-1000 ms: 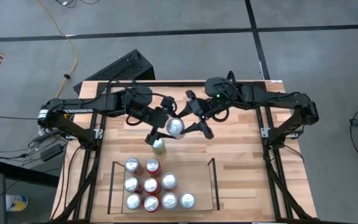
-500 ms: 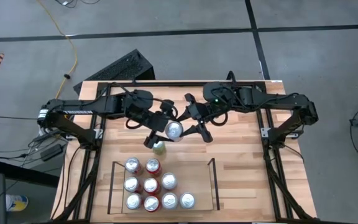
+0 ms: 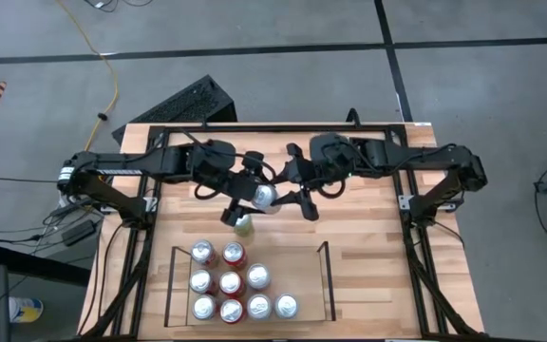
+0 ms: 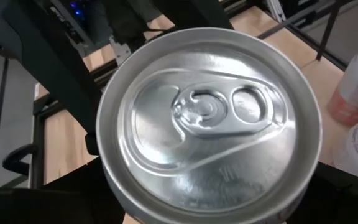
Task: Place canned beverage on shelf
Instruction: Put the pink soda can on the shelf aligned with the other pink soda can
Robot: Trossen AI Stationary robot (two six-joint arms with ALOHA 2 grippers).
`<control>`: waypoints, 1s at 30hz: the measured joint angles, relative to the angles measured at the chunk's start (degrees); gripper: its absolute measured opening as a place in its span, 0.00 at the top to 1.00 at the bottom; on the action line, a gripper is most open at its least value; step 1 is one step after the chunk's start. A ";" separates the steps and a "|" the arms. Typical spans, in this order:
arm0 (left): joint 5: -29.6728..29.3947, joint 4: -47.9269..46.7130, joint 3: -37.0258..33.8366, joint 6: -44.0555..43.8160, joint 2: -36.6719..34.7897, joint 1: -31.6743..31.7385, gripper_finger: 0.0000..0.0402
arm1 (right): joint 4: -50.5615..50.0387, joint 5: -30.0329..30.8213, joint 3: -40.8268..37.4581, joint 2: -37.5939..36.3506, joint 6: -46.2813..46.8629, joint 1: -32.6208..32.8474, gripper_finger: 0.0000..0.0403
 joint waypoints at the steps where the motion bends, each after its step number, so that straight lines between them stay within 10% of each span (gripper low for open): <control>1: 0.14 -0.18 0.00 0.19 0.04 0.00 0.24 | 0.54 1.27 -0.67 -0.04 0.62 0.39 0.56; 30: 5.09 -2.02 -0.09 8.15 0.04 2.62 0.24 | 3.11 11.39 -5.88 -0.96 12.68 5.88 0.58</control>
